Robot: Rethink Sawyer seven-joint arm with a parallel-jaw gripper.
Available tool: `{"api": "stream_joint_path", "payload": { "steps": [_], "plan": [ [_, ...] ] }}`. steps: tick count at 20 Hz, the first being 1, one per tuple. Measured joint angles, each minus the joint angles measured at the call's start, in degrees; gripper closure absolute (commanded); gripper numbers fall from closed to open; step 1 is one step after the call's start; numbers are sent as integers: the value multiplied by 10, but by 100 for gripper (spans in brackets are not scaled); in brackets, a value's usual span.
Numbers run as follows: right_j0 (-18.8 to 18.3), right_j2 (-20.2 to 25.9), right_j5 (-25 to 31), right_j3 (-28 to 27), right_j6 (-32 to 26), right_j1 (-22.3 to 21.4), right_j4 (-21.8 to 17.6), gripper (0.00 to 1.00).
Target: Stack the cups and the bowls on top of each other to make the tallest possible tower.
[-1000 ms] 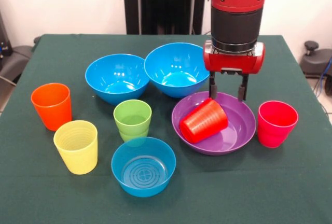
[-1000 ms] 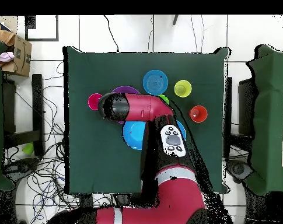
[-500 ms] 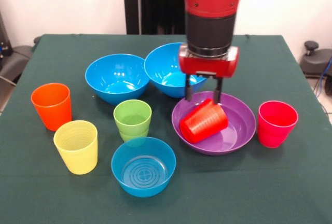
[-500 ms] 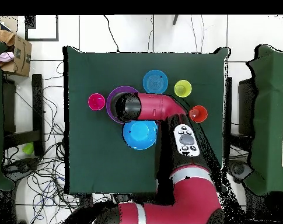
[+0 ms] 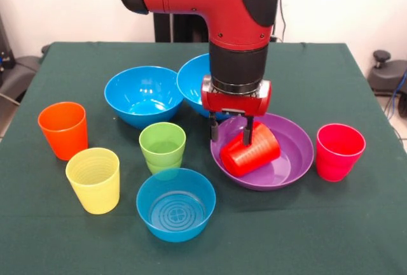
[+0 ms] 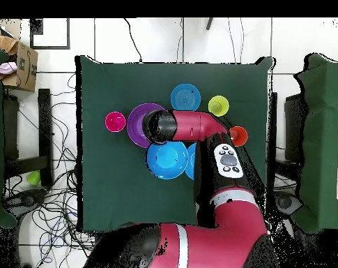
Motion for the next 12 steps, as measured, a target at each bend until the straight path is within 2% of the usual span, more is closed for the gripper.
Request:
{"api": "stream_joint_path", "payload": {
  "steps": [12],
  "plan": [
    [2,1,0,-13,0,6,-1,0]
  ]
}}
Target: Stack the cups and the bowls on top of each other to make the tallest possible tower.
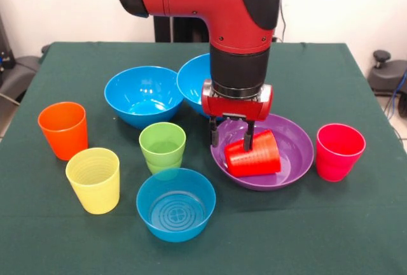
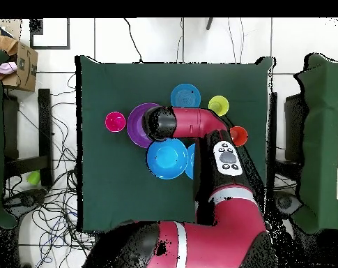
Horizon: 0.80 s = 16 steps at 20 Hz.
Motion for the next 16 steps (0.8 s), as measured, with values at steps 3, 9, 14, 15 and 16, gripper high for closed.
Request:
{"api": "stream_joint_path", "payload": {
  "steps": [3,9,14,15,16],
  "plan": [
    [0,0,0,0,0,0,0,0],
    [0,0,0,6,0,-3,0,0],
    [18,-14,0,11,0,-11,-24,0],
    [29,-23,0,12,0,-14,-38,0],
    [44,-34,0,12,0,-19,-56,0]
  ]
}}
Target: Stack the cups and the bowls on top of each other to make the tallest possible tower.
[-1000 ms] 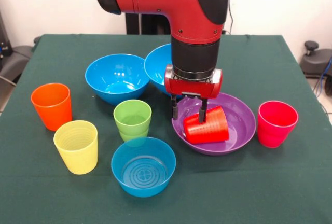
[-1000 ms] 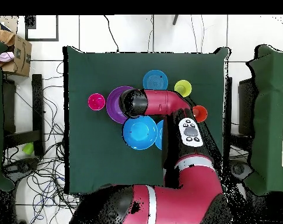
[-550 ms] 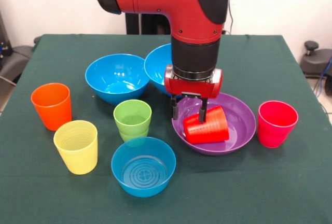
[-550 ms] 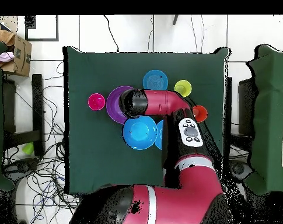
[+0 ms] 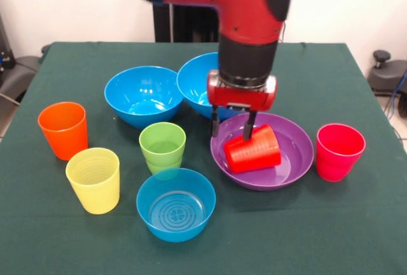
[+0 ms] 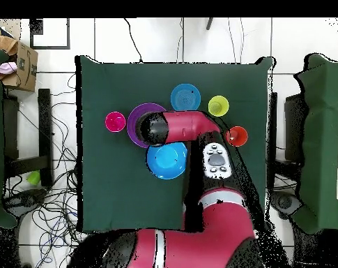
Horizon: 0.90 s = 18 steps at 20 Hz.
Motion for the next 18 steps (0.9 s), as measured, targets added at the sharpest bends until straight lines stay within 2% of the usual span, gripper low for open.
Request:
{"api": "stream_joint_path", "payload": {
  "steps": [3,5,7,13,14,18],
  "plan": [
    [52,-29,0,3,0,-18,-49,0],
    [75,-40,0,4,0,-27,-65,0],
    [133,-71,0,4,0,-46,-99,0],
    [208,-108,0,4,0,-67,-137,0],
    [234,-124,0,4,0,-73,-149,0],
    [274,-153,0,3,0,-78,-175,0]
  ]
}}
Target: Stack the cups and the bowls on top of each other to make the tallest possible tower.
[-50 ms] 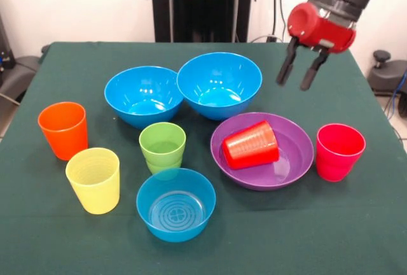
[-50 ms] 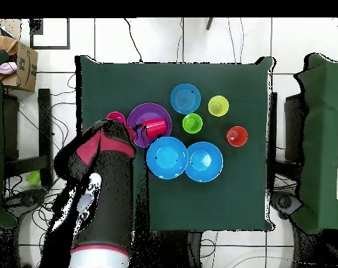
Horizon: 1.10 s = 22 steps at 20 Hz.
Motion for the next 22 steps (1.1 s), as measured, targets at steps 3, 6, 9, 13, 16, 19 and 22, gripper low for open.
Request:
{"api": "stream_joint_path", "payload": {
  "steps": [3,6,9,13,16,19,22],
  "plan": [
    [35,-32,0,-3,0,4,-31,0],
    [63,-61,-2,-6,0,10,-61,0],
    [99,-99,-8,-14,5,25,-102,0],
    [169,-167,-19,-36,42,69,-186,0],
    [225,-213,-19,-53,109,112,-238,0],
    [242,-224,-19,-59,147,129,-244,0],
    [258,-232,-19,-64,195,152,-243,0]
  ]
}}
